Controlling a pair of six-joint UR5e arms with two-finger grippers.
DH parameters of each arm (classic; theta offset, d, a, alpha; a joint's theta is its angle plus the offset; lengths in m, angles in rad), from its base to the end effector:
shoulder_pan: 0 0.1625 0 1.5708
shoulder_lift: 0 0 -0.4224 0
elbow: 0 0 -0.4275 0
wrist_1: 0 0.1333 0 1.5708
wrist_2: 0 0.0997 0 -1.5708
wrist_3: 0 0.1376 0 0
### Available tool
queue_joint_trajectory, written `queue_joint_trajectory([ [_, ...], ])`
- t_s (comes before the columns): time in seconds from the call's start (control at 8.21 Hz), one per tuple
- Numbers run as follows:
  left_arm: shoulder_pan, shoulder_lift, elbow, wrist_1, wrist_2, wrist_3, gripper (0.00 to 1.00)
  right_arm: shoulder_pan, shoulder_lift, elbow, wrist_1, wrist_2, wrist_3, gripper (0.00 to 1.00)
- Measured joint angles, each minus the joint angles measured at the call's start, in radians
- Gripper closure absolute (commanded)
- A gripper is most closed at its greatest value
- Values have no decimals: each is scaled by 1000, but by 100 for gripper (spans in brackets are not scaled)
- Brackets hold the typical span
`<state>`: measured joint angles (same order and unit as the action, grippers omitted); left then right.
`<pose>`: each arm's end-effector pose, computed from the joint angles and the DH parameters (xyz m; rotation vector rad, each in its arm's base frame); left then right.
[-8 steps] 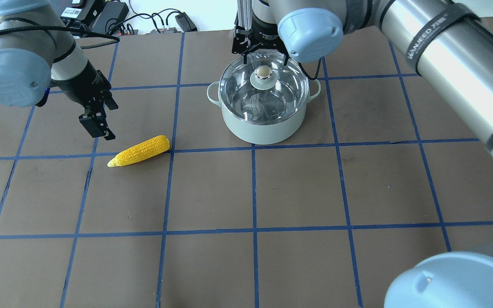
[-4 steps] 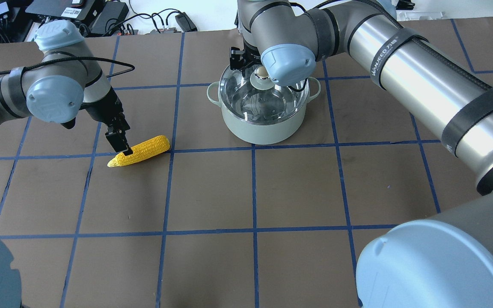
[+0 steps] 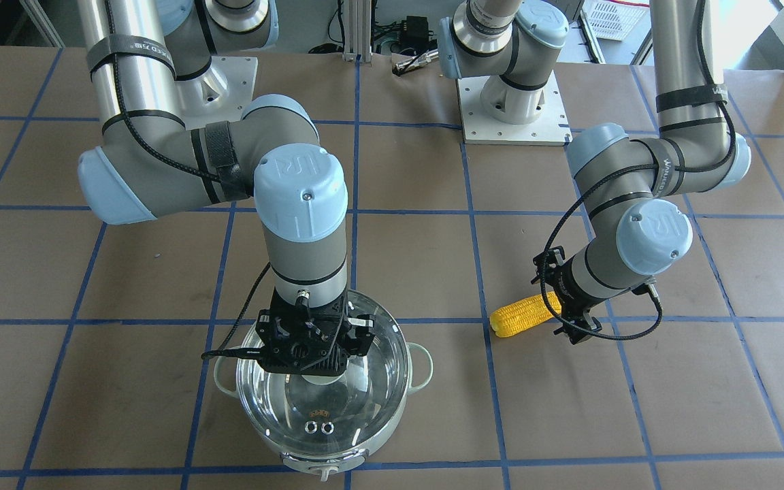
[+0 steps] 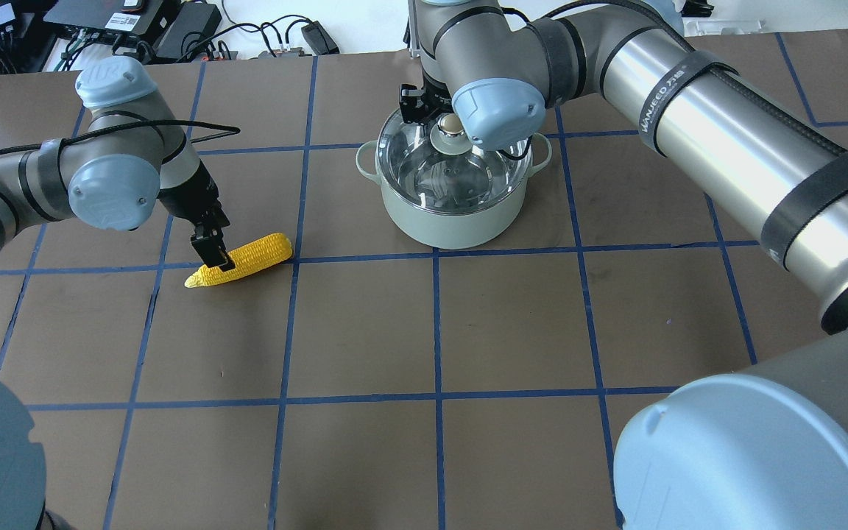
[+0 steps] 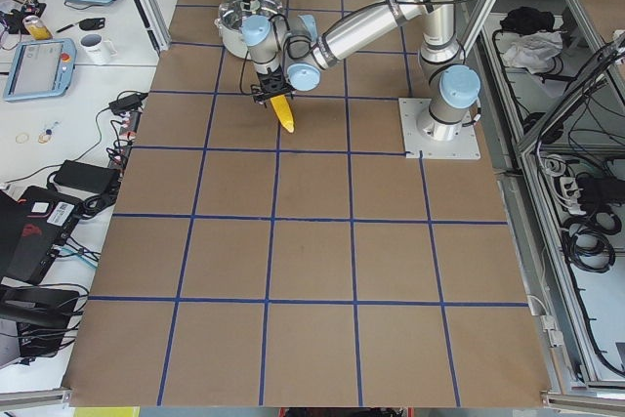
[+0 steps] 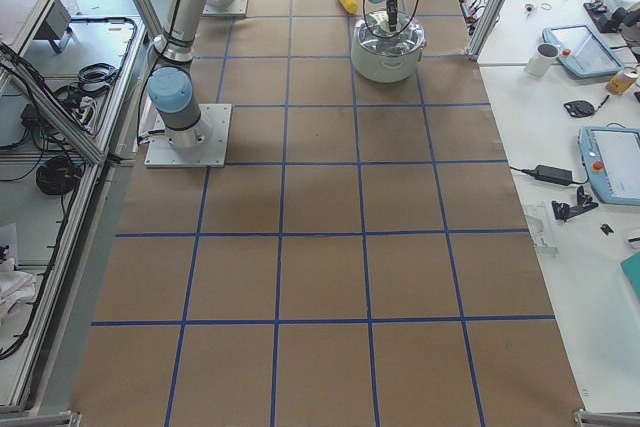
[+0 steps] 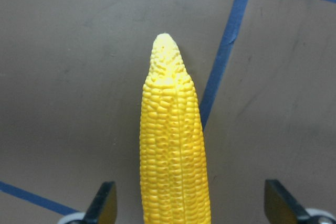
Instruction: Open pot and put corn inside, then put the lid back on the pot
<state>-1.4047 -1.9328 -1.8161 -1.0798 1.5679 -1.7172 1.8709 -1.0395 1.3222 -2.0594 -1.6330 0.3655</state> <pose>-0.0354 -0.5978 0.1653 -2.4738 1.8002 0.1303 0.3409 -0.6798 0.2934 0.1118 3.1129 -0.3358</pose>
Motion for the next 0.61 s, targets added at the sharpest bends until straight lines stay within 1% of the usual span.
queue_joint_trajectory([
  [0.24, -1, -3, -96, 143, -1, -6, 0, -6, -3, -2, 1, 3, 11, 84],
  [0.49, -1, -5, -163, 186, -8, -7, 0, -7, -15, -11, 1, 3, 16, 85],
  [0.61, -1, -6, -173, 192, -10, -7, 8, -7, -35, -13, 2, 2, 14, 86],
])
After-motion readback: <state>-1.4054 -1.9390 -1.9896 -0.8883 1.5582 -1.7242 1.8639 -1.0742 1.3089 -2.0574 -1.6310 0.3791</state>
